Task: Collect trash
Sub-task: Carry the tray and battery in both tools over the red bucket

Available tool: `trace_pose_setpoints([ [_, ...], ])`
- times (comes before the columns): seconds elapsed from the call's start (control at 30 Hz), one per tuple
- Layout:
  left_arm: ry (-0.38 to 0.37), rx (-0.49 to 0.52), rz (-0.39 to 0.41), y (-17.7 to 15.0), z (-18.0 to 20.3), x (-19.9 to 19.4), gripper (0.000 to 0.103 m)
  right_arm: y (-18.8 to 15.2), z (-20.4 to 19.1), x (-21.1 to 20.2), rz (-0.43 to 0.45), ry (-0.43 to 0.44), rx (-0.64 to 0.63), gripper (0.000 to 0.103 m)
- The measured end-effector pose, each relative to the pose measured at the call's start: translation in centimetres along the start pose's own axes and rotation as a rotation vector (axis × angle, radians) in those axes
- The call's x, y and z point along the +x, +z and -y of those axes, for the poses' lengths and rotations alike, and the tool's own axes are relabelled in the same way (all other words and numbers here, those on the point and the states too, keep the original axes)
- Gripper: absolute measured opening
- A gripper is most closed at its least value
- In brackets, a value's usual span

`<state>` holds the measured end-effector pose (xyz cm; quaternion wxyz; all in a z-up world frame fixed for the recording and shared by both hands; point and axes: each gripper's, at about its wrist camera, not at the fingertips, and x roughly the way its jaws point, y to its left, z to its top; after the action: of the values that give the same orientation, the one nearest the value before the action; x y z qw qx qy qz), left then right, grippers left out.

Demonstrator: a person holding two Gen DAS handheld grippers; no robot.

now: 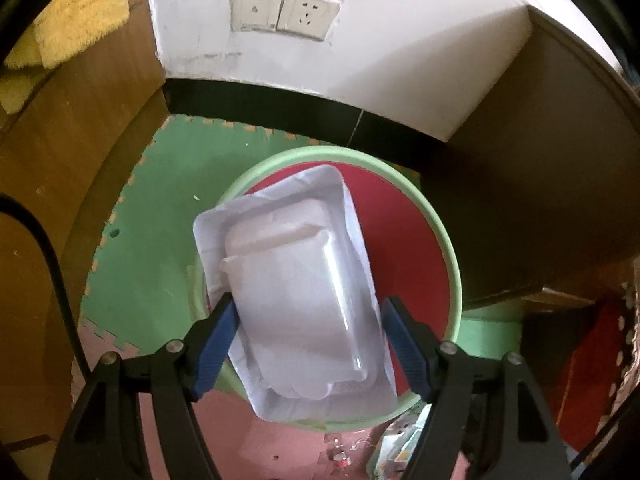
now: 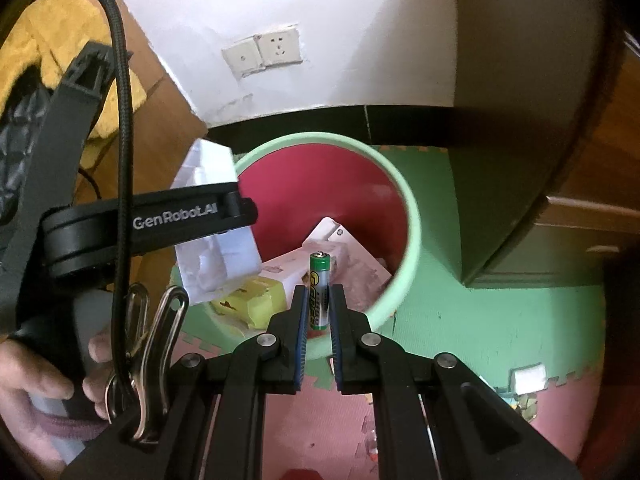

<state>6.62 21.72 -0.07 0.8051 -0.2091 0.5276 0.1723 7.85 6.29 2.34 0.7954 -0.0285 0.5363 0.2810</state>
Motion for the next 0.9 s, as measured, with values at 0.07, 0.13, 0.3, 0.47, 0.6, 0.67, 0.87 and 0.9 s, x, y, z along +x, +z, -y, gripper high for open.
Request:
trace_pose_setpoints([
  [0.07, -0.001, -0.006, 0.002, 0.3, -0.1, 0.3, 0.076, 0.1, -0.7, 0.6, -0.011, -0.003, -0.005, 0.011],
  [0.13, 0.01, -0.03, -0.016, 0.6, -0.2, 0.8, 0.076, 0.1, -1.2, 1.1, -0.021, -0.008, -0.012, 0.011],
  [0.3, -0.003, -0.106, -0.036, 1.4, -0.5, 1.3, 0.076, 0.6, -2.0, 2.0, -0.039, -0.017, -0.02, 0.011],
  [0.47, -0.016, -0.151, -0.058, 1.8, -0.9, 1.4, 0.076, 0.8, -2.5, 1.7, -0.039, -0.036, -0.035, 0.011],
  [0.6, -0.034, -0.151, -0.051, 1.8, -0.6, 0.6, 0.076, 0.6, -2.4, 0.7, -0.029, -0.036, -0.036, 0.011],
  [0.67, -0.03, -0.144, -0.036, 1.7, -0.5, 0.2, 0.076, 0.6, -2.5, 0.4, -0.027, -0.047, -0.046, 0.011],
  [0.87, -0.018, -0.156, -0.044, 1.6, -0.4, 0.1, 0.076, 0.8, -2.3, 0.4, -0.027, -0.075, -0.081, 0.011],
  [0.9, -0.016, -0.153, -0.043, 1.6, -0.3, 0.2, 0.076, 0.9, -2.2, 0.5, -0.029, -0.074, -0.079, 0.011],
])
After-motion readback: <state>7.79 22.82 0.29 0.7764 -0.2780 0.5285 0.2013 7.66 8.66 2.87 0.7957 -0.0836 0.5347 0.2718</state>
